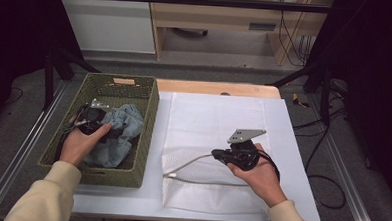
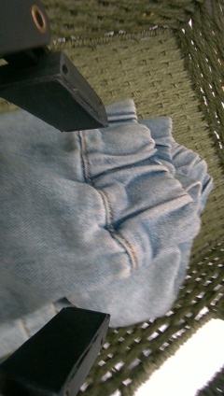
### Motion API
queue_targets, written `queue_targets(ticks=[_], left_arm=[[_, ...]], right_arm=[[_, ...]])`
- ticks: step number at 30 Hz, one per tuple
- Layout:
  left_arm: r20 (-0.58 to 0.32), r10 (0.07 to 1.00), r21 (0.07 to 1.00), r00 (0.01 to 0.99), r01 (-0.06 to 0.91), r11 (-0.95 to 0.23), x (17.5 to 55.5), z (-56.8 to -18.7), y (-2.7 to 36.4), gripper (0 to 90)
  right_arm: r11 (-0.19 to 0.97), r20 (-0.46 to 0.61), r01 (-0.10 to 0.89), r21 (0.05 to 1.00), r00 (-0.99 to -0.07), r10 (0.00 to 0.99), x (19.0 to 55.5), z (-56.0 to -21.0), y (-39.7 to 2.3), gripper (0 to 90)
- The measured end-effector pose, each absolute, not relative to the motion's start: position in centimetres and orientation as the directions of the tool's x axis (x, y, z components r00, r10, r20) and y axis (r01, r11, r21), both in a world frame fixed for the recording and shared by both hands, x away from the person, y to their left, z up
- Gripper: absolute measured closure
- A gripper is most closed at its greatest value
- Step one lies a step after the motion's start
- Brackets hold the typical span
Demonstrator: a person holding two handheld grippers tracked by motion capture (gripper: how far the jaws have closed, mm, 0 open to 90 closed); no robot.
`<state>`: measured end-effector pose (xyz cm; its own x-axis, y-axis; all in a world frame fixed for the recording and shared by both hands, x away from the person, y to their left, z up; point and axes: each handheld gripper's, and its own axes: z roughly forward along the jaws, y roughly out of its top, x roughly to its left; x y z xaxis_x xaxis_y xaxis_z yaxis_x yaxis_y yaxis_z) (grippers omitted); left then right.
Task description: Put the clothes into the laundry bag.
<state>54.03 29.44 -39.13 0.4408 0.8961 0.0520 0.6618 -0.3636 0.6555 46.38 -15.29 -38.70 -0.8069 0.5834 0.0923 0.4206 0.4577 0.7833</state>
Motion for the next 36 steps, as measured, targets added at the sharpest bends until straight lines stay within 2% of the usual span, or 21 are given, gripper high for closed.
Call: queue_targets(ticks=[36], left_arm=[[0.064,0.892,0.606,0.448,0.692,-0.392,54.8,-41.2,28.0,2.5]], right_arm=[[0.46,0.093,0.425,0.78,-0.804,0.587,46.3,-38.6,-15.3,88.9]])
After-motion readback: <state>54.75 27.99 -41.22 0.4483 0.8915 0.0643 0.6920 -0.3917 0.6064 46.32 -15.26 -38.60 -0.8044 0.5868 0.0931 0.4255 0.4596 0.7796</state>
